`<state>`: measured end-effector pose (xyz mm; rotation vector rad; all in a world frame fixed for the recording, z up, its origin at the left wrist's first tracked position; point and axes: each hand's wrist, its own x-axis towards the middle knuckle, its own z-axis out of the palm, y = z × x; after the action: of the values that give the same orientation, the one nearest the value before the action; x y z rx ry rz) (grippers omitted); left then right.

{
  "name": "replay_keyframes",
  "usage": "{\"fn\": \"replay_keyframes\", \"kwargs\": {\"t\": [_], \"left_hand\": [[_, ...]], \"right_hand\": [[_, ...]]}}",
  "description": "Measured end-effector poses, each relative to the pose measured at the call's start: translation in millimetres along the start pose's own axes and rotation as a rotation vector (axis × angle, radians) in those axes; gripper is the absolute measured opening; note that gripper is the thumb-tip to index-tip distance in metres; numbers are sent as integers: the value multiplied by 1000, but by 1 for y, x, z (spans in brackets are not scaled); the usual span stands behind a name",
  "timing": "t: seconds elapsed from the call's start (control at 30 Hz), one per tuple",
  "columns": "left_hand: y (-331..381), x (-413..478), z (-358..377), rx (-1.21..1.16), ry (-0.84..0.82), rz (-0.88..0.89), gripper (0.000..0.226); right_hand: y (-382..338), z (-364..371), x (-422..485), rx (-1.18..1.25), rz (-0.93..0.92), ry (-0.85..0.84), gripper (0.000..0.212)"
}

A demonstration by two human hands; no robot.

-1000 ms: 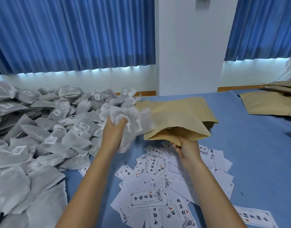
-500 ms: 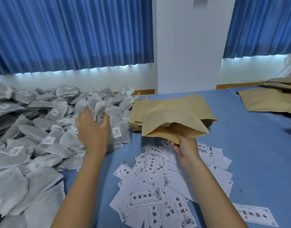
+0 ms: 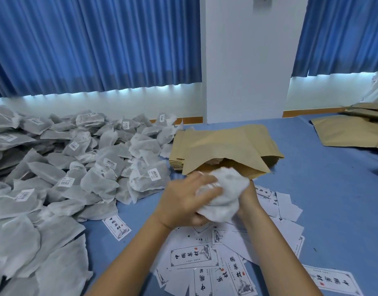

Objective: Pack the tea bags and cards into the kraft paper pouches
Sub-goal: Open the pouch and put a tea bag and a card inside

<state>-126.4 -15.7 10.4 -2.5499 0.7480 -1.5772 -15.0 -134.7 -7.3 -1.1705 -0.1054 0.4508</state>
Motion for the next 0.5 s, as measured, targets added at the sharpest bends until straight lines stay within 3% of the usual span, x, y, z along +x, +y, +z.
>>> {"fn": "replay_keyframes", "kwargs": {"t": [0.07,0.13,0.23,0.3,0.37,0.43,0.5], "left_hand": [[7,6,11,151,-184,-3,29],[8,16,21,284,-311,-267,31],[11,35,35,458,-466,-729,21],[5,52,43,281,-522,-1036,23],[-13,71,56,-23,-495,-1212,25],[-27,89,68,-257,-682,-1319,31],[-36,90,75,-125,-757,-1343,37]], "right_hand": [[3,-1,0,-3,29,14,19],[6,4,-2,2,1,-42,15],[11,13,-2,-181,-123,-19,20],[14,15,-1,-212,-129,17,24],[18,13,2,-276,-107,21,24],[22,10,3,-249,-45,-19,23],[24,12,-2,-132,-20,-95,30]]}}
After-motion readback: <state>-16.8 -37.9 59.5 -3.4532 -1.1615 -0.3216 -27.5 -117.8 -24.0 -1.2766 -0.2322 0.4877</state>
